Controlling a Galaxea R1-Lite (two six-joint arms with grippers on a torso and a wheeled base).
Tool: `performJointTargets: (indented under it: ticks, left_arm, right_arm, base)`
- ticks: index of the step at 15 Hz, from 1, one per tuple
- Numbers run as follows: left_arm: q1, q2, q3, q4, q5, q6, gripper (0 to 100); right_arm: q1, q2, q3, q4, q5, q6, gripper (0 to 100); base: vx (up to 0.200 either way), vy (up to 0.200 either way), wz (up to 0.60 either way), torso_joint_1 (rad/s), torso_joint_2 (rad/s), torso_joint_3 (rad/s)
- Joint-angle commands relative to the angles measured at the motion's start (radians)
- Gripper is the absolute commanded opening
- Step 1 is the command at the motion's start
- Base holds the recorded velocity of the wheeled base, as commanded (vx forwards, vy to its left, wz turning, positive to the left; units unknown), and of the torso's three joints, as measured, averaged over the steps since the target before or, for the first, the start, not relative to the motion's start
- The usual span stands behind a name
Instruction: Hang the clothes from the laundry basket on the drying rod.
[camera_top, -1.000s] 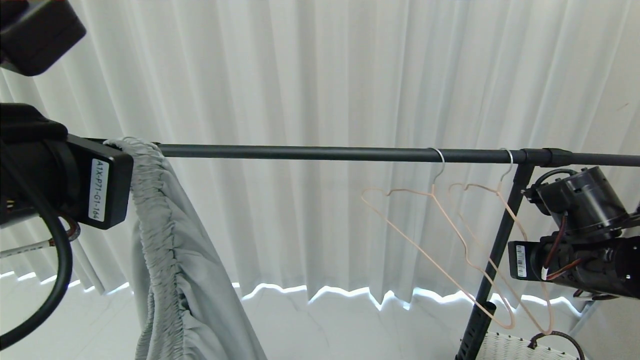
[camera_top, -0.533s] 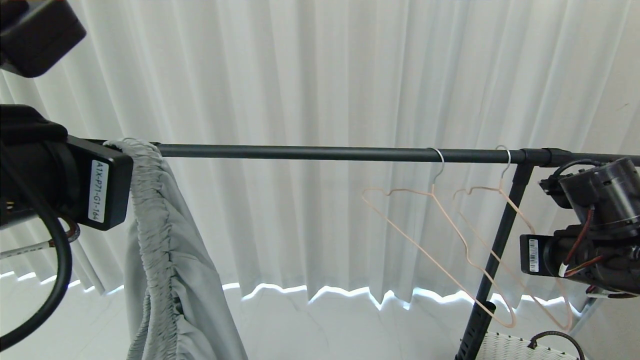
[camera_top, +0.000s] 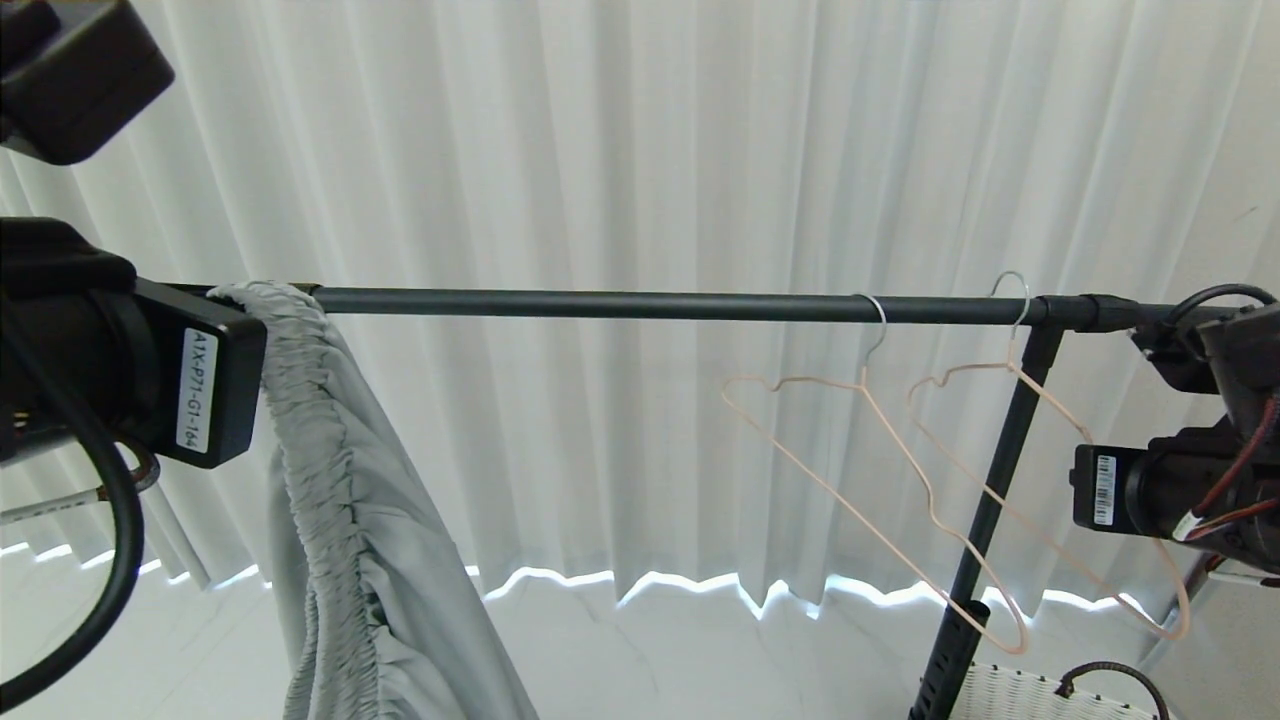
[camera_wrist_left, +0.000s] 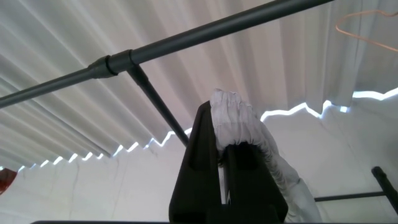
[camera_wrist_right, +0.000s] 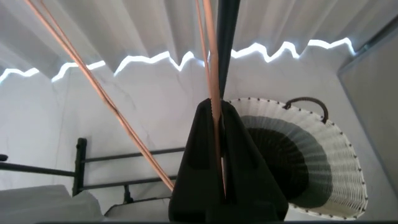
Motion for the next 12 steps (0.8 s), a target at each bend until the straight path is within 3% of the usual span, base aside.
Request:
performJointTargets:
  ticks: [1,10,12]
  left_arm:
    - [-0.001,-0.003,0.003,0.000,0.000,0.000,0]
    - [-0.006,-0.006,0.006,0.000,0.000,0.001,0]
    - [-0.006,-0.006,0.009,0.000,0.000,0.003,0]
  right_arm:
    - [0.000,-0.023,0.000,-0.005,0.002,-0.013,0]
    - [0.037,-0.190,0.078,-0.020,0.003,-0.142,0]
    - [0.039,-0.251,0.115,-0.017,0.005,-0.174,0]
  base:
    - [0.000,0.000,0.00,0.000,0.00,0.000]
    - [0.000,0.000,0.00,0.000,0.00,0.000]
    - [-0.200,0.000,0.00,0.007,0.00,0.002]
